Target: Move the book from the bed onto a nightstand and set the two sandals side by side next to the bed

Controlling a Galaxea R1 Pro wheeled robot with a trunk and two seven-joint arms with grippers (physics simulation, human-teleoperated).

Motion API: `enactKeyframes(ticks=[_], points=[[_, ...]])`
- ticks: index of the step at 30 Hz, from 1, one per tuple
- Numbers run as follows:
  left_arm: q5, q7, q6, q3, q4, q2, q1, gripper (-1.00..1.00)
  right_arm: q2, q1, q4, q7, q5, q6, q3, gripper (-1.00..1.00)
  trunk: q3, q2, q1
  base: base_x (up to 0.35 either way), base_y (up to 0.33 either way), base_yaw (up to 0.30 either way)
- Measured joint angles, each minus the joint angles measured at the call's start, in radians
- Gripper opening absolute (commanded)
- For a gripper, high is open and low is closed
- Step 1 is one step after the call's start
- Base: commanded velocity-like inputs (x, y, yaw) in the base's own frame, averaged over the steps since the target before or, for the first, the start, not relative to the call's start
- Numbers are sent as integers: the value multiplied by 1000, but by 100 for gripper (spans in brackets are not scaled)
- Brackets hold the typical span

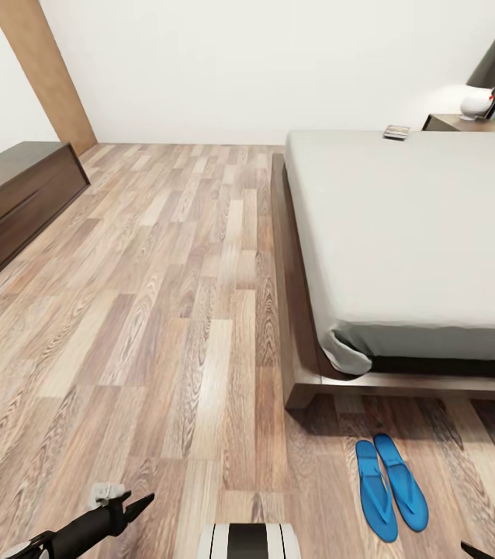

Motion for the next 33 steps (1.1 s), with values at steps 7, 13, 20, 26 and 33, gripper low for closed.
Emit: enactKeyframes(ticks=[7,13,20,26,33], points=[[0,0,0,0,0,0,0,100,0,0,0,0,0,-3,0,100,27,2,-3,0,0,0],[0,0,0,-1,0,0,0,100,0,-1,0,-1,0,-5,0,100,50,3,-6,0,0,0],[0,-1,1,-2,0,0,0,100,0,0,0,-1,0,-6,0,100,77,5,-9,0,0,0],[0,-1,1,-2,0,0,0,100,0,-1,0,-1,0,-6,0,100,101,6,-12,0,0,0],[0,0,2,-2,0,-1,0,100,0,-1,0,-1,0,-6,0,100,128,8,-15,0,0,0]])
